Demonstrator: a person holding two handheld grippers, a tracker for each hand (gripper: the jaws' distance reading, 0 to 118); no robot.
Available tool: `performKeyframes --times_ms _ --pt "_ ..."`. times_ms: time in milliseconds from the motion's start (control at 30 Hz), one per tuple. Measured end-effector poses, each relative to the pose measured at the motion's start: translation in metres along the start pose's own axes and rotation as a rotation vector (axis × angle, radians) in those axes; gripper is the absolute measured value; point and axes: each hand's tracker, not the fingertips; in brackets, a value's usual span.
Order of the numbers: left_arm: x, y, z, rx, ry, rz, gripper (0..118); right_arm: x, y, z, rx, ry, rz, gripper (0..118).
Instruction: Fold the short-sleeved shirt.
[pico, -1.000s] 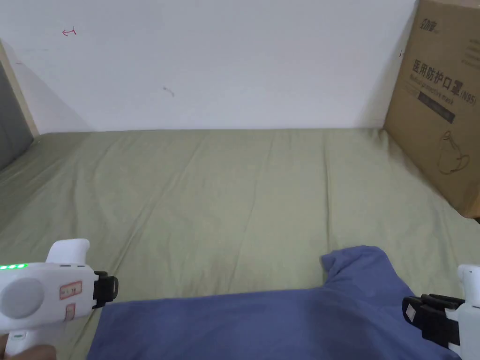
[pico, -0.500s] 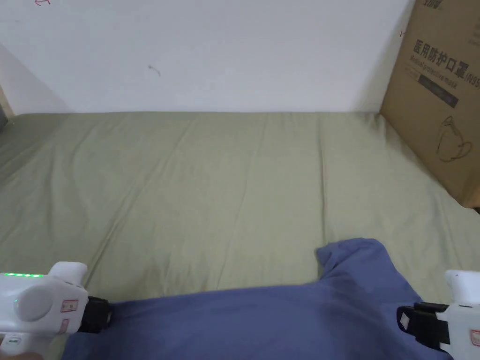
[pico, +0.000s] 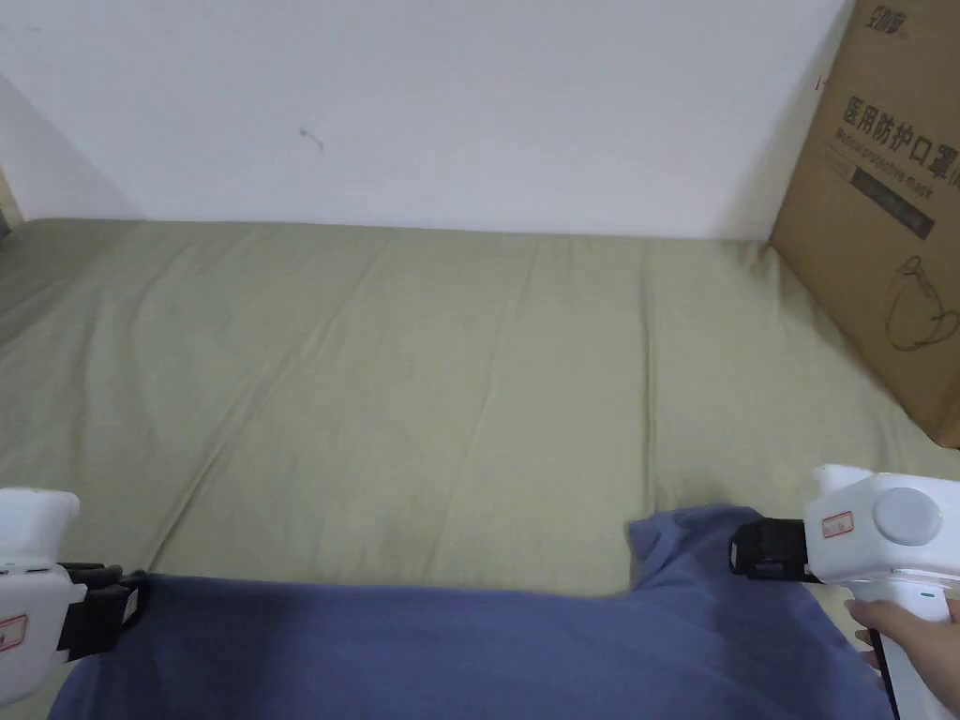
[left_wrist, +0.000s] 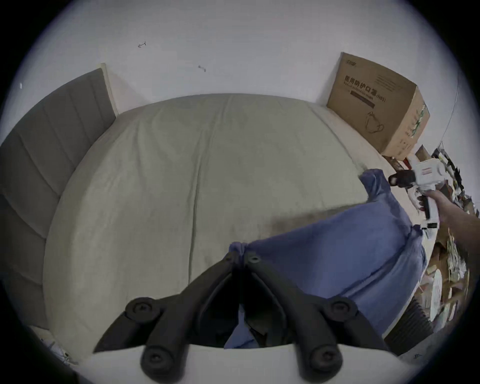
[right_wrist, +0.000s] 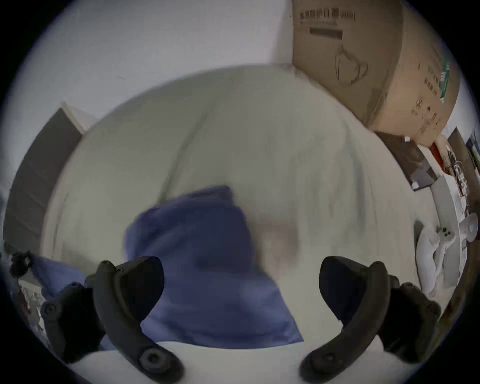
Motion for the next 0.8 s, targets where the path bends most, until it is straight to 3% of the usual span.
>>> performKeyframes --times_ms 67,133,200,233,267,300,533,800 --pt "-0.002 0.001 0.003 0.005 -0.004 0.008 1 0.002 0.001 -0.017 -0.05 -0.029 0.003 100" --pt "-0.002 0.001 0.001 0.002 -0.007 0.009 1 -0.002 0.0 -0.022 -0.106 -0.02 0.006 100" --pt "-0.003 0.001 0.0 -0.004 -0.004 0.003 1 -0.006 0.001 -0.008 -0.048 -0.026 0.027 96" --pt "-0.003 0.0 -0.002 -0.006 -0.003 0.003 1 -0.008 0.002 -0.002 -0.041 -0.024 0.034 82" --pt "-0.004 0.0 -0.003 -0.008 -0.006 0.007 1 -0.013 0.0 0.01 -0.009 -0.002 0.058 45" --pt "-0.004 -0.001 -0.004 -0.01 -0.012 0.015 1 -0.014 -0.001 0.018 0.007 0.056 0.069 0" --pt "-0.008 -0.009 0.003 0.012 -0.018 0.064 1 -0.015 -0.053 0.126 0.239 0.094 0.119 0" --pt "-0.009 -0.057 0.06 0.045 -0.083 0.111 1 0.038 -0.164 0.201 0.259 0.206 -0.028 0"
